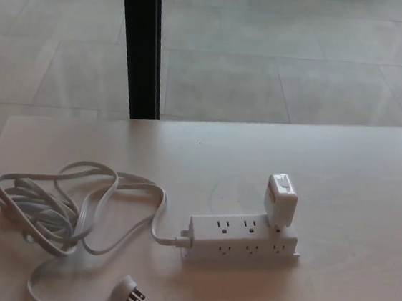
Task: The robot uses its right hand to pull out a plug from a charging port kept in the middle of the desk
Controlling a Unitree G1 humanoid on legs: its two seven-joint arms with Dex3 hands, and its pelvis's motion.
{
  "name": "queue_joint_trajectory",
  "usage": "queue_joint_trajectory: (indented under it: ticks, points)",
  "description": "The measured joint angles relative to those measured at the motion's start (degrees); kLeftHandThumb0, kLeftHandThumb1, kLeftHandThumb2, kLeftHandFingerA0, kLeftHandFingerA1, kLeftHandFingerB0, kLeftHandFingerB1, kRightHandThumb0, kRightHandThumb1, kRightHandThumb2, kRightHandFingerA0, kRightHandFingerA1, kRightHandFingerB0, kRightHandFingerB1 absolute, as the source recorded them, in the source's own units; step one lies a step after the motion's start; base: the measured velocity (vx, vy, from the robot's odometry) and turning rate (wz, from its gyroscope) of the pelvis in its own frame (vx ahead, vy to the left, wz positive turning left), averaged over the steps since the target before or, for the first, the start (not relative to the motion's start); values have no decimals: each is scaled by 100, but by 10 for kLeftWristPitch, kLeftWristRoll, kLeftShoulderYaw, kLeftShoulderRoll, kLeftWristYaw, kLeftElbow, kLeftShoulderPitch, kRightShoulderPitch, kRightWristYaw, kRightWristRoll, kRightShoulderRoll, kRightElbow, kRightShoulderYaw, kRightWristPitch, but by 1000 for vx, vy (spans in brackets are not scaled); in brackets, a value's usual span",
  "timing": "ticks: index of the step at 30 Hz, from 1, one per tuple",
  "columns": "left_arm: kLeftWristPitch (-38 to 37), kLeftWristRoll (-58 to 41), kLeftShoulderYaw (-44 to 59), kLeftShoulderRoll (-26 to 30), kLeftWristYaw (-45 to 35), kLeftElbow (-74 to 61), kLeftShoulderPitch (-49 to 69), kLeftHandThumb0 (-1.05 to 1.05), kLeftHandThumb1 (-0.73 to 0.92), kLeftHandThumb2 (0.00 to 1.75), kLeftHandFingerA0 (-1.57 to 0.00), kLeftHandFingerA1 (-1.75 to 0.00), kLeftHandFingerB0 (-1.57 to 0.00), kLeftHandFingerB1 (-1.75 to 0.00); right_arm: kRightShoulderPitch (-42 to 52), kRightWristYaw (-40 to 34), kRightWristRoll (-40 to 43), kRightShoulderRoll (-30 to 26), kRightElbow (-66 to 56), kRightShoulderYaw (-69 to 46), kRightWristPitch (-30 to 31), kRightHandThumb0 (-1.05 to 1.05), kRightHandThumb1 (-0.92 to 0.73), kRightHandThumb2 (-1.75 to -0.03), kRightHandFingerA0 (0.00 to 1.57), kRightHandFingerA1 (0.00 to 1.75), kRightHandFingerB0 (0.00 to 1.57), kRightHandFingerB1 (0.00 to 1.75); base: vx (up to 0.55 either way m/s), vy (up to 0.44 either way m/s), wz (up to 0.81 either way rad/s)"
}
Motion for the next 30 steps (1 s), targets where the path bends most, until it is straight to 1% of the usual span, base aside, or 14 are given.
queue_joint_trajectory:
  ticks: [2,3,5,6,10,11,12,14,19,20,22,23,26,30]
  points:
    - [0,-3,4,0,0,3,-1,-62,70,61,-77,-61,-68,-51,1,6,10,-4,-41,-16,7,-82,-45,-55,94,69,46,74,0,0,0]
    - [0,-4,5,0,0,4,-1,-61,70,61,-78,-60,-69,-51,-2,9,15,-9,-60,-23,13,-84,-33,-82,98,79,45,74,0,0,0]
    - [0,-4,7,0,0,5,-2,-61,69,61,-78,-61,-70,-52,-15,13,23,-21,-99,-33,25,-88,-49,-56,115,88,47,74,0,0,0]
    - [0,-5,8,0,0,6,-2,-62,69,61,-78,-61,-72,-56,-23,14,26,-28,-118,-36,31,-93,-35,-83,112,83,46,74,0,0,0]
    - [0,-5,11,0,0,9,-4,-62,69,61,-79,-60,-70,-52,-66,16,36,-58,-194,-44,58,-89,-39,-85,107,73,47,64,0,0,0]
    - [0,-5,12,0,0,10,-4,-62,69,61,-79,-61,-71,-53,-84,18,40,-68,-217,-44,67,-88,-47,-68,103,72,42,56,0,0,0]
    - [0,-5,13,0,0,11,-5,-62,69,61,-79,-59,-71,-52,-97,19,41,-75,-229,-44,73,-80,-44,-87,93,74,39,56,0,0,0]
    - [0,-5,14,0,0,12,-7,-62,69,61,-79,-61,-72,-55,-140,23,49,-96,-272,-41,90,-70,-61,-59,84,68,38,37,0,0,0]
    - [0,-5,16,0,0,14,-7,-61,68,61,-77,-58,-71,-54,-230,28,57,-119,-344,-20,127,-66,-60,-59,82,64,31,33,0,0,0]
    - [0,-5,17,0,0,14,-7,-61,69,61,-76,-57,-71,-55,-244,30,59,-121,-355,-12,134,-70,-47,-85,82,70,24,45,0,0,0]
    - [0,-5,17,0,0,15,-7,-61,70,61,-76,-58,-70,-53,-275,32,59,-122,-371,7,148,-68,-57,-58,88,65,32,32,0,0,0]
    - [0,-5,17,0,0,15,-8,-62,69,61,-79,-63,-71,-55,-297,35,59,-122,-383,21,157,-74,-46,-86,91,74,27,45,0,0,0]
    - [-1,-5,17,0,-1,16,-10,-63,69,61,-77,-60,-72,-56,-349,40,59,-122,-407,63,179,-69,-56,-58,86,61,33,32,0,0,0]
    - [-3,-5,16,0,-1,17,-12,-61,70,61,-77,-58,-70,-52,-409,50,59,-119,-442,123,209,-71,-55,-58,92,68,33,32,0,0,0]
